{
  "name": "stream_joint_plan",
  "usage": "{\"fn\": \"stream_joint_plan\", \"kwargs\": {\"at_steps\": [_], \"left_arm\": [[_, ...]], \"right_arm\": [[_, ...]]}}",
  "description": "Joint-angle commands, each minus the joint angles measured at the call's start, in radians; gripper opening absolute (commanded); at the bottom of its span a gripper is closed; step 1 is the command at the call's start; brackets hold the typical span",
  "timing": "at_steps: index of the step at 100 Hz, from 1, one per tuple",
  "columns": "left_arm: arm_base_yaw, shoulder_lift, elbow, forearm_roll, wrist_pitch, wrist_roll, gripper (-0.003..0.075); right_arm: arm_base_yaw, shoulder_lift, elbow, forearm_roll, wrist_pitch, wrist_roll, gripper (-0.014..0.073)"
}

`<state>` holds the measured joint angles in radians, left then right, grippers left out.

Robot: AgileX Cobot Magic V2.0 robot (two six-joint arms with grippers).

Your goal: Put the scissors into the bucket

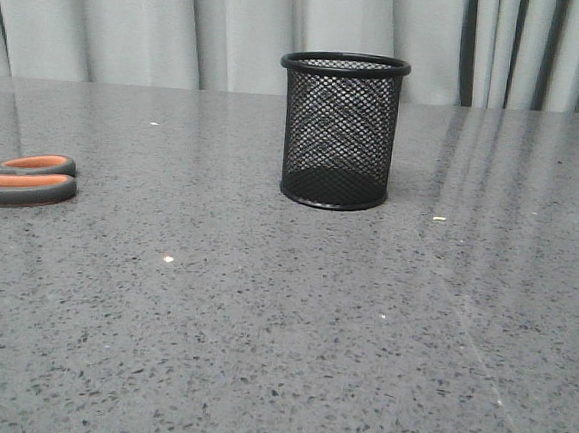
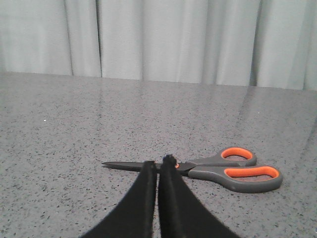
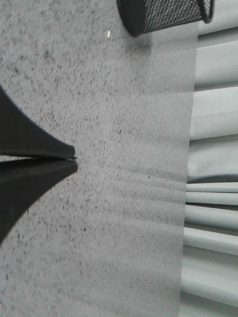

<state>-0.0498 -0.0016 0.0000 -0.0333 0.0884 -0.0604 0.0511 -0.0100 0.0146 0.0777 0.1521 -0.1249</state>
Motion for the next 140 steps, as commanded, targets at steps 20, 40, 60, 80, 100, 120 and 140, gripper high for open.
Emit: {"fn": "stream_joint_plan", "kwargs": {"at_steps": [20,40,60,80,100,120,140], "left_arm": [[0.001,-0.029,0.040,-0.292,-0.075,-0.010,-0.0020],[0.001,-0.029,0.039,-0.535,-0.082,-0.010,-0.0020],[0.001,-0.026,-0.040,-0.658,0.004,-0.003,-0.0020],[0.001,0.087,-0.313,-0.428,0.199,0.002,-0.0020],[0.001,0.383,-0.679,-0.170,0.499,0.060,-0.0020],[0.001,0.622,-0.920,-0.146,0.724,0.210,-0.0019],[0.001,0.727,-0.982,-0.157,0.776,0.249,-0.0018]], "right_arm": [[-0.007,-0.024,0.005,0.249,-0.169,-0.003,-0.0045],[-0.007,-0.024,0.002,0.452,-0.245,-0.003,-0.0045],[-0.007,-0.016,-0.103,0.530,-0.130,-0.003,-0.0044],[-0.007,0.122,-0.328,0.379,0.098,-0.003,-0.0044],[-0.007,0.451,-0.605,0.265,0.374,-0.003,-0.0044],[-0.007,0.713,-0.819,0.211,0.542,-0.004,-0.0045],[-0.007,0.801,-0.897,0.221,0.557,-0.066,-0.0044]]}}
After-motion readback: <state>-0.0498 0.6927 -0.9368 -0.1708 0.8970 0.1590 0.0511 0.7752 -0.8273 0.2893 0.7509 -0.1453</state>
